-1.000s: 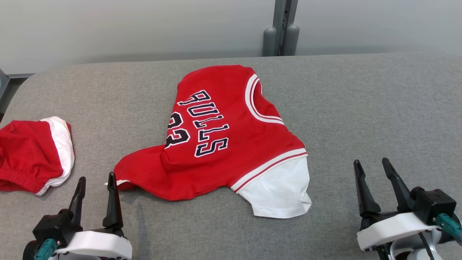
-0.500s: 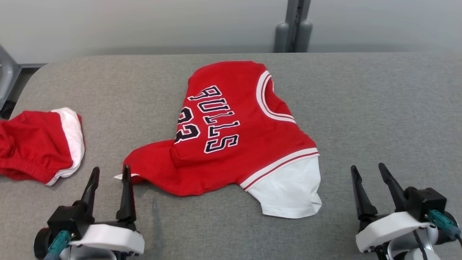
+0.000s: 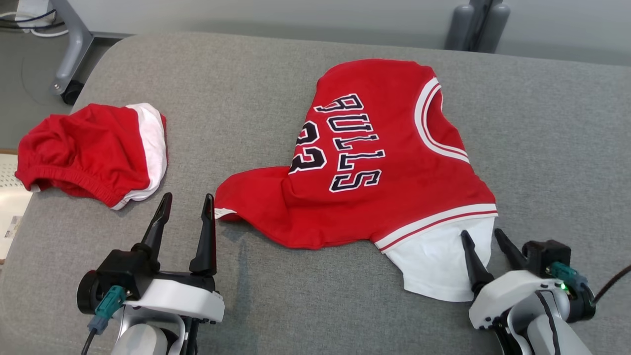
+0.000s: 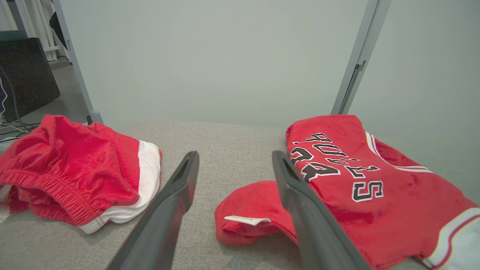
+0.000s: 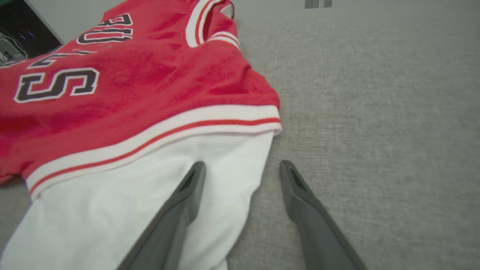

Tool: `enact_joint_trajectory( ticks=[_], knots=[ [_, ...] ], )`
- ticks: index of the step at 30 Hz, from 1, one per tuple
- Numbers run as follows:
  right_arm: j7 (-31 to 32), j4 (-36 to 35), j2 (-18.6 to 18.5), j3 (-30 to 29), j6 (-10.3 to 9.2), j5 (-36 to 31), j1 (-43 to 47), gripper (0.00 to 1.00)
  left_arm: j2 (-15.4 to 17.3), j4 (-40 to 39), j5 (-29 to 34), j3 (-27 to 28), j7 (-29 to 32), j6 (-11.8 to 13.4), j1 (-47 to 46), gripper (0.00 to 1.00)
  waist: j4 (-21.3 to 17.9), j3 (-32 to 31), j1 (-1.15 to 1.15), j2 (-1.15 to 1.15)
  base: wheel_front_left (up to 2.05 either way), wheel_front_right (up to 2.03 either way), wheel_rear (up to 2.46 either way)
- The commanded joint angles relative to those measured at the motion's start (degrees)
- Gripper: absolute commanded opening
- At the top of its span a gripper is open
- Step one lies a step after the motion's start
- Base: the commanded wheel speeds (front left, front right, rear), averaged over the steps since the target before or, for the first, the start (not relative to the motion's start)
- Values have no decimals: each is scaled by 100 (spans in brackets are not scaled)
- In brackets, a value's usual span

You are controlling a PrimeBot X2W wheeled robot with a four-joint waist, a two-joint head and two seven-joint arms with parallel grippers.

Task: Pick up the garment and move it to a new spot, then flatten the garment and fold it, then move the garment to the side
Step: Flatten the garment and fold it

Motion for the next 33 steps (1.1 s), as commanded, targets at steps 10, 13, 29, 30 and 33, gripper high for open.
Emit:
enact_joint_trajectory(
  ticks=[10,13,29,30,33],
  knots=[
    [-231,412,-369,-49,-15,244,-324,0,9,81,11,162,-152,-33,-163,100,-203,163,0,0,0,0,0],
    [-246,308,-519,-275,-13,167,-405,0,18,71,26,194,-163,-42,-197,100,-321,202,0,0,0,0,0],
    [-287,262,-619,-696,-2,87,-511,100,-30,109,137,220,-197,-131,-204,100,-678,319,0,0,0,0,0],
    [-345,209,-599,-713,1,65,-464,100,-30,104,152,221,-198,-134,-165,100,-706,295,0,0,0,0,0],
    [-544,-227,-449,-829,2,-69,-209,100,-14,64,140,281,-196,-122,-32,100,-863,160,0,0,0,0,0]
  ],
)
